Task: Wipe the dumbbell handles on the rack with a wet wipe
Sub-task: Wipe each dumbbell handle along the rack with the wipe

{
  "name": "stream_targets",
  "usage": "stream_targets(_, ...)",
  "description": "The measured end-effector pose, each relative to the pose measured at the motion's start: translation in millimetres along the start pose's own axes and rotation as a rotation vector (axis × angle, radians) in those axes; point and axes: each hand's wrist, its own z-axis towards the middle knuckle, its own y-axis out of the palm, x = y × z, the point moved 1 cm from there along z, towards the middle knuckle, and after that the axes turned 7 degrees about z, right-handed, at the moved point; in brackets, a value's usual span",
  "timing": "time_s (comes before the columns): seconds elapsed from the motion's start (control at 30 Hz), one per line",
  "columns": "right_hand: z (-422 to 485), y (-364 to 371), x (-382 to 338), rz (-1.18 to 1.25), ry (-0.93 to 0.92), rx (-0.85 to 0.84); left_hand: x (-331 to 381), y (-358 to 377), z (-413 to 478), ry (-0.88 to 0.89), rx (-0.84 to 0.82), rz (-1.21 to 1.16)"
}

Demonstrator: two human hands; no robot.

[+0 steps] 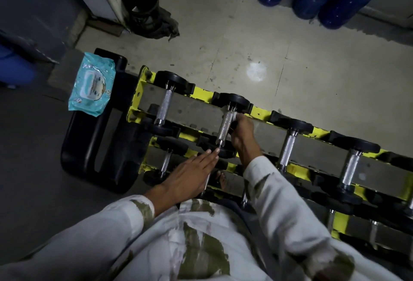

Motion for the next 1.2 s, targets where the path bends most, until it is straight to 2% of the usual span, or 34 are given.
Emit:
stream_targets(0.07, -6, -1, 16, -0.106, -0.253, 0.103, -1, -2, 1, -0.003, -0.002, 0.015)
stream_targets(0.17, -21, -4, 21, -0.443, -0.657, 0.207, -2, -3, 2, 0.008, 0.003, 0.042)
stream_targets(0.27, -34, -13, 16, -0.939, -1.02, -0.01, -3, -4, 4, 0.01, -0.005, 0.038)
stream_targets(0.37, -22, -24, -5, -1.444, -1.233, -0.218, -2, -5, 6, 0.007, -0.015, 0.037)
stream_targets(0.43, -10, -28, -18, -1.659, -1.327, -0.289, 0, -5, 5, 0.005, -0.01, 0.039)
stream_targets(0.5, -10, -33, -19, -1.769, -1.295, -0.421, 3, -4, 4, -0.005, -0.007, 0.036)
stream_targets(0.6, -17, -29, -23, -1.965, -1.221, -0.772, 7, -3, 4, -0.038, 0.001, 0.026)
stream_targets(0.63, -18, -21, -31, -2.042, -1.212, -0.815, 8, -2, 4, -0.049, 0.002, 0.022)
stream_targets(0.77, -20, 11, -57, -2.127, -1.163, -0.568, 14, 0, 4, -0.092, 0.001, 0.004)
stream_targets(0.8, -24, 17, -53, -2.171, -1.106, -0.612, 15, 0, 4, -0.102, 0.004, -0.002)
stream_targets(0.9, -35, 30, -34, -2.39, -0.934, -0.917, 21, -2, 4, -0.125, 0.026, -0.003)
stream_targets(0.93, -37, 35, -30, -2.456, -0.916, -0.949, 23, -3, 5, -0.135, 0.04, 0.001)
stream_targets(1.07, -46, 49, -20, -2.589, -0.857, -0.905, 28, -4, 5, -0.181, 0.054, 0.002)
stream_targets(1.2, -48, 40, -16, -2.439, -0.853, -1.059, 33, -4, 6, -0.185, 0.064, 0.006)
